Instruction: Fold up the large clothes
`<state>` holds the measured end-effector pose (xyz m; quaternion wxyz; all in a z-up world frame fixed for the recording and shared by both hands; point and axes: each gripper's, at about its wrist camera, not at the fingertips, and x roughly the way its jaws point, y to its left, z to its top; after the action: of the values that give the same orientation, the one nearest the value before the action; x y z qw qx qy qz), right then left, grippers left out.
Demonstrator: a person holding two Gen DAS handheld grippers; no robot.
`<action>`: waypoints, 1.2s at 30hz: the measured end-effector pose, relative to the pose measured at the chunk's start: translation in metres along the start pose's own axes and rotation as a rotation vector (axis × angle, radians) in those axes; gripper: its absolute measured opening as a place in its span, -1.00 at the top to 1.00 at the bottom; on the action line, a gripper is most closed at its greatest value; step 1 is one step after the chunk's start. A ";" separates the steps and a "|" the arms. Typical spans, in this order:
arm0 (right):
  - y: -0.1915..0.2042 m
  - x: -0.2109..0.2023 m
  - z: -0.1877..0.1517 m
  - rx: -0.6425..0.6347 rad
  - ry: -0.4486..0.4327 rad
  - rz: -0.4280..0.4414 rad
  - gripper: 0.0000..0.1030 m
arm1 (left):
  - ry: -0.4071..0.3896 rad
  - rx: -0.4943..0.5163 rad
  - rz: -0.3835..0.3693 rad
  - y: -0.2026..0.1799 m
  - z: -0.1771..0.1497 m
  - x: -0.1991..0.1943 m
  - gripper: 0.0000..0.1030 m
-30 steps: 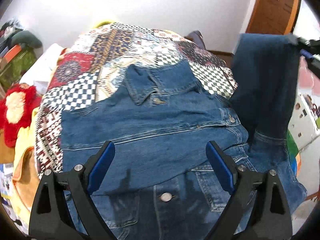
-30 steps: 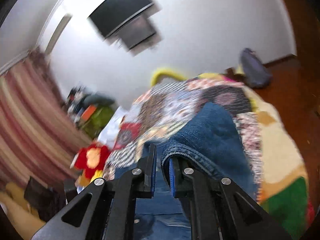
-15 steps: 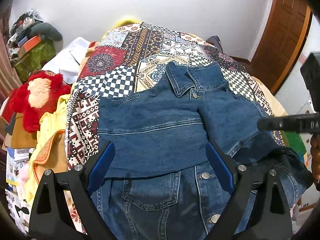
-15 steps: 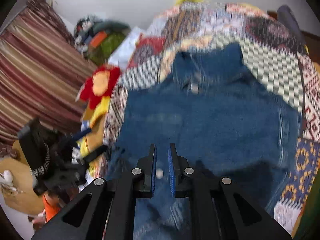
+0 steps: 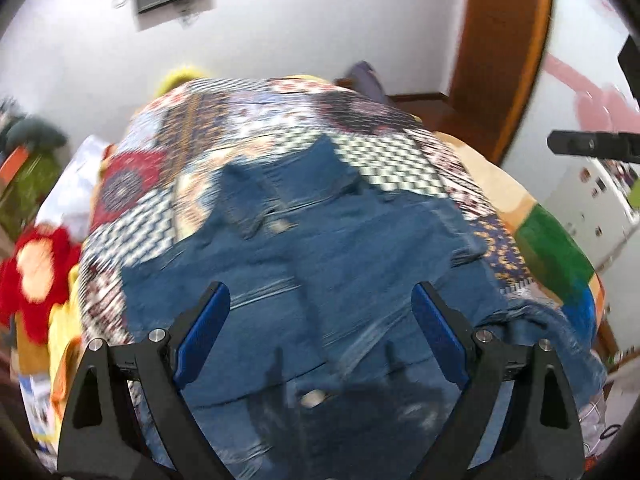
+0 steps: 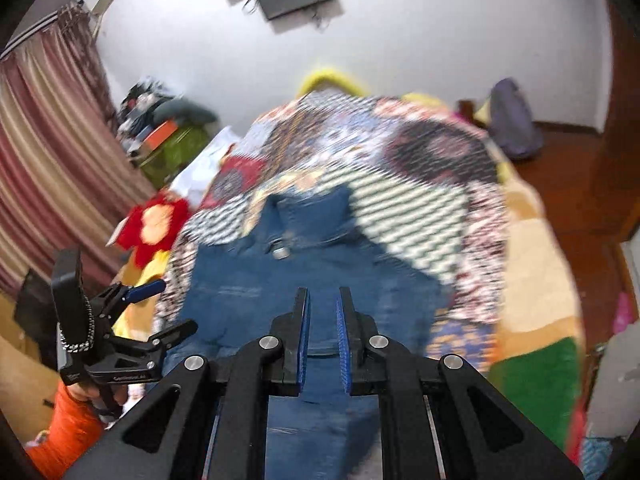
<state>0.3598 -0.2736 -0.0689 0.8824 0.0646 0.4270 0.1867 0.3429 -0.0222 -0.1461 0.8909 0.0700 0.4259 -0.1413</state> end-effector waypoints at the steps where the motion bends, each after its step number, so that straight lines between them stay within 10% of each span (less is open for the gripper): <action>1: -0.007 -0.003 -0.001 0.002 -0.002 -0.017 0.82 | 0.011 0.025 -0.009 -0.011 0.004 0.008 -0.79; 16: -0.095 0.062 -0.068 0.159 0.199 -0.038 0.82 | 0.296 0.207 -0.077 -0.088 0.000 0.136 -0.52; 23: -0.090 0.090 -0.080 0.163 0.272 -0.034 0.82 | 0.237 0.171 -0.089 -0.078 0.011 0.124 0.67; 36: -0.033 0.111 -0.047 0.057 0.265 -0.006 0.82 | -0.091 -0.117 -0.001 0.054 0.034 0.007 0.88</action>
<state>0.3952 -0.2636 -0.1882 0.8166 0.0632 0.5453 0.1785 0.3889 0.0200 -0.1302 0.9119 0.0111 0.3924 -0.1199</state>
